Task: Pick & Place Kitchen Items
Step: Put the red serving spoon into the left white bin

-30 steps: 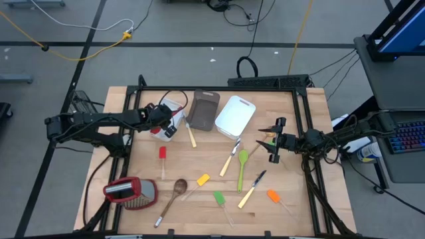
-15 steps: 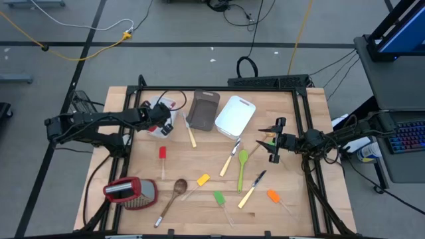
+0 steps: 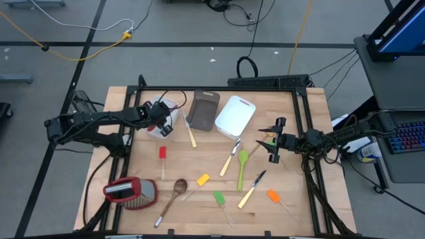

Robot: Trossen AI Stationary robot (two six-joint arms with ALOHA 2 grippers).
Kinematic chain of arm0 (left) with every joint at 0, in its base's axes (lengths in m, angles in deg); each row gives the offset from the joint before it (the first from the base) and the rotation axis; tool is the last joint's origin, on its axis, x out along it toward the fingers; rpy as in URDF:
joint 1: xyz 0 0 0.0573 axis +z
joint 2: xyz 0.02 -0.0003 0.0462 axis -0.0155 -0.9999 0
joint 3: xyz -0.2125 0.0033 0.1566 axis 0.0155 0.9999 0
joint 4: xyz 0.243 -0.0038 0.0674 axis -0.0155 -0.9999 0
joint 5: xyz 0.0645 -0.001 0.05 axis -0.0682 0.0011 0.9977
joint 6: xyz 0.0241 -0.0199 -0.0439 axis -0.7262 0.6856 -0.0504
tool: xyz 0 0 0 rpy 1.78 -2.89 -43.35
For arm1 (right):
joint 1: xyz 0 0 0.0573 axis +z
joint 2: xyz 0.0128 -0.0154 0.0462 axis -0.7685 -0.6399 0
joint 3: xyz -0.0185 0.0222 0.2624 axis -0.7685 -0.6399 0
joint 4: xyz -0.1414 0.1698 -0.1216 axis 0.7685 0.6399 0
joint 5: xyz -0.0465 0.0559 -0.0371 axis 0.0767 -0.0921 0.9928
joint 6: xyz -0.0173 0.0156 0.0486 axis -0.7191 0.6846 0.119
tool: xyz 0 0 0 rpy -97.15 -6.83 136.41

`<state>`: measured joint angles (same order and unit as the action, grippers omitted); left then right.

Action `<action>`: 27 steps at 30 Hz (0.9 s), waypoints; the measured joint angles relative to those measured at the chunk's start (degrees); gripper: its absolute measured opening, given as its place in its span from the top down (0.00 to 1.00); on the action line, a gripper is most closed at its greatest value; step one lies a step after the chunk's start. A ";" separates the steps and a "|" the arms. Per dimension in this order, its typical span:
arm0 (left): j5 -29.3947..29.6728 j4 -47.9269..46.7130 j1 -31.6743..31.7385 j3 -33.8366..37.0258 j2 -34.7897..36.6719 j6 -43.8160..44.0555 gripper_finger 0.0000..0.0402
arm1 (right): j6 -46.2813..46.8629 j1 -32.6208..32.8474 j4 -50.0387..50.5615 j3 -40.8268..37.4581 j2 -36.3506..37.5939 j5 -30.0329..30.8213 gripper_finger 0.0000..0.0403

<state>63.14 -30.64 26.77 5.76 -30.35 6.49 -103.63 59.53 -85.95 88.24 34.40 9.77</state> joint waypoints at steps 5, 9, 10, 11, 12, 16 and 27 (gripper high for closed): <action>2.25 0.24 0.82 -0.02 -0.02 -5.35 0.94 | 0.00 -0.02 0.00 0.00 -0.01 0.01 0.52; 4.77 1.83 0.87 -0.02 -0.02 -8.83 0.97 | 0.00 -0.02 0.00 0.00 0.00 0.01 0.52; 4.80 2.11 0.84 -0.02 -0.02 -9.86 0.98 | 0.00 -0.01 0.00 0.00 -0.01 0.01 0.52; 4.80 2.50 0.81 -0.02 -0.02 -10.63 0.98 | 0.00 -0.02 0.00 0.00 -0.01 0.01 0.52; 4.83 3.11 0.71 -0.02 -0.02 -11.43 0.98 | 0.00 0.00 -0.02 0.00 -0.01 0.01 0.52; 6.48 5.62 0.18 -0.02 -0.02 -14.22 0.99 | 0.00 0.00 -0.02 0.00 -0.01 0.01 0.52; 7.56 8.65 1.35 2.52 0.02 -11.73 0.98 | -0.23 -0.01 -0.02 0.00 -0.01 0.03 0.52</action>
<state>70.69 -22.00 28.12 8.29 -30.33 -5.24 -103.87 59.52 -85.96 88.24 34.39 9.80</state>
